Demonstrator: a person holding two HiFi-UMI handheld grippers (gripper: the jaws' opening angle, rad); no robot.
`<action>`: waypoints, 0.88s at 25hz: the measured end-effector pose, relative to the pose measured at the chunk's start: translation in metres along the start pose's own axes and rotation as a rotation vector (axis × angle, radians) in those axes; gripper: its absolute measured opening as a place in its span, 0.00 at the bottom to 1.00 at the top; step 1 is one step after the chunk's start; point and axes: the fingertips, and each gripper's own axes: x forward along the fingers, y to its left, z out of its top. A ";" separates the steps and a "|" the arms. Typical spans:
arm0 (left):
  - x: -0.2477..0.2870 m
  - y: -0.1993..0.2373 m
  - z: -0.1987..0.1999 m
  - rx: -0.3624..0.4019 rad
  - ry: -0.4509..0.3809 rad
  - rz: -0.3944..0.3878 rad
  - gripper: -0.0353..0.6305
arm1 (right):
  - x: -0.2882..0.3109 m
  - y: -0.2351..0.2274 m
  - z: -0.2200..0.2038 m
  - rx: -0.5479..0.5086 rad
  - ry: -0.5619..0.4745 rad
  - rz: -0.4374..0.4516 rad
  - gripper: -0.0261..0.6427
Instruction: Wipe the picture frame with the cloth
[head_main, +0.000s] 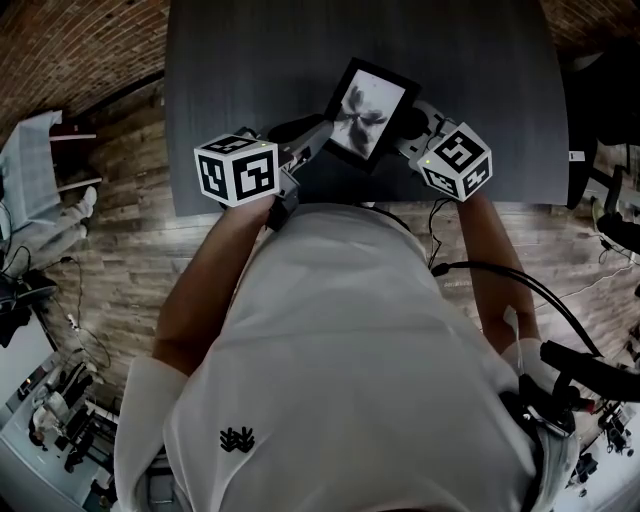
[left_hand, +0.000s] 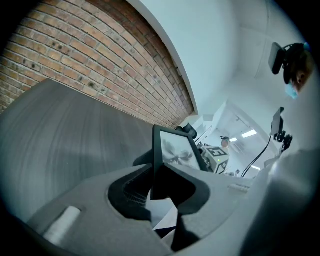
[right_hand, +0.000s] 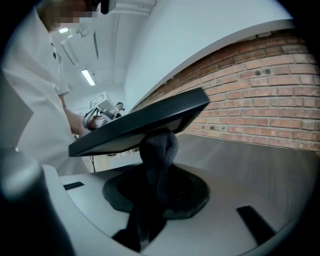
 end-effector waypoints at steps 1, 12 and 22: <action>-0.001 -0.001 0.000 0.001 0.001 -0.006 0.17 | -0.001 -0.010 0.006 0.005 -0.012 -0.032 0.20; -0.008 0.001 0.007 -0.025 -0.039 -0.003 0.17 | 0.021 0.032 0.005 -0.006 0.003 0.071 0.20; -0.003 0.027 0.020 -0.090 -0.098 0.079 0.17 | 0.009 0.071 -0.041 0.081 0.072 0.101 0.20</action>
